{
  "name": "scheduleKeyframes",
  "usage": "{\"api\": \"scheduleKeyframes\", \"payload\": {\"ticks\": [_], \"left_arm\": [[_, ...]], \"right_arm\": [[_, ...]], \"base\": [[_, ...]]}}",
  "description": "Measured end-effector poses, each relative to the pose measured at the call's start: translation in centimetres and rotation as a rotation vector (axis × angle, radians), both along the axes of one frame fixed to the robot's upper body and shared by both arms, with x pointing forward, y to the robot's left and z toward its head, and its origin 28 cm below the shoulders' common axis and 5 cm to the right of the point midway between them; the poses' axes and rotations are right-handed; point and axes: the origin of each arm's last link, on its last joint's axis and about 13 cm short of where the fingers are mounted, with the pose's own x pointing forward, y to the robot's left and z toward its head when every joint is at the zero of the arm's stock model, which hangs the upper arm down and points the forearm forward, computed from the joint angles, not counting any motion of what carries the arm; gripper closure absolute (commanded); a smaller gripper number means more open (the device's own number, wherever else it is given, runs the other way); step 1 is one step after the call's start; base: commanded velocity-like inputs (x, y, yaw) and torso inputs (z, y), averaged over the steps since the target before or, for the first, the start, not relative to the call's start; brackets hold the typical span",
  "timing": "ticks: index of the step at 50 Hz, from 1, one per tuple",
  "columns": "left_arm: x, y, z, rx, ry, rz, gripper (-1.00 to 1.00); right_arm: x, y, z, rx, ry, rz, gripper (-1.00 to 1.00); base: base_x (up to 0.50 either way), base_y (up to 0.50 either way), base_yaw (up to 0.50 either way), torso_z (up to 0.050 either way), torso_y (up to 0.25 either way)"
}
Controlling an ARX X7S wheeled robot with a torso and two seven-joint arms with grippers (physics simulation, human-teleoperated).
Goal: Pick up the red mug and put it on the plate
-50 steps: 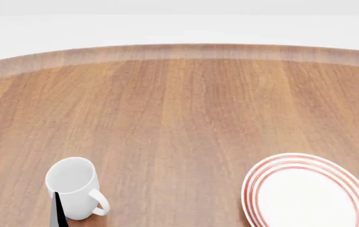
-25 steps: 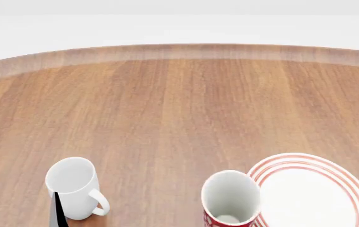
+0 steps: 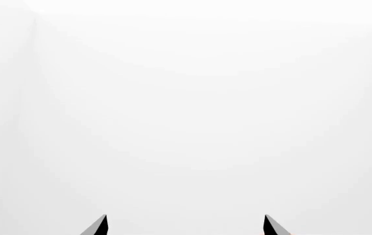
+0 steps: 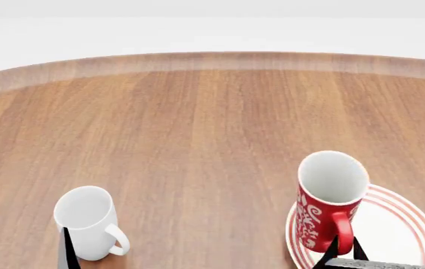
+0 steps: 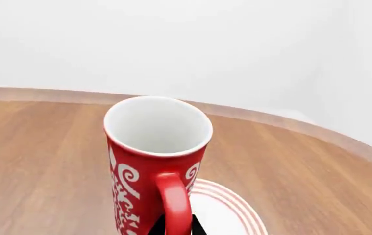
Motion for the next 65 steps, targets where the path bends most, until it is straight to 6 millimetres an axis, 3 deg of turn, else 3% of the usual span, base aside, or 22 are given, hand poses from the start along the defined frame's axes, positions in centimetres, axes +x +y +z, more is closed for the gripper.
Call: {"api": "scheduleKeyframes", "payload": {"ticks": [19,32,37,50,65], "left_arm": [[0.0,0.0,0.0,-0.002,-0.005,-0.002,-1.0],[0.0,0.0,0.0,-0.003,-0.008,0.0,-1.0],[0.0,0.0,0.0,-0.002,-0.008,0.0,-1.0],[0.0,0.0,0.0,-0.004,-0.008,0.0,-1.0],[0.0,0.0,0.0,-0.004,-0.011,0.003,-1.0]], "right_arm": [[2.5,-1.1,1.8,-0.041,0.013,-0.102,1.0],[2.7,-1.3,2.3,-0.058,0.018,-0.124,1.0],[2.5,-1.6,2.9,-0.156,0.008,-0.174,1.0],[4.4,-4.8,5.8,-0.325,-0.047,-0.21,1.0],[7.8,-7.9,7.7,-0.264,-0.007,-0.077,1.0]], "base": [[0.0,0.0,0.0,0.0,0.001],[0.0,0.0,0.0,0.0,0.0],[0.0,0.0,0.0,0.0,0.002],[0.0,0.0,0.0,0.0,0.0],[0.0,0.0,0.0,0.0,0.0]]}}
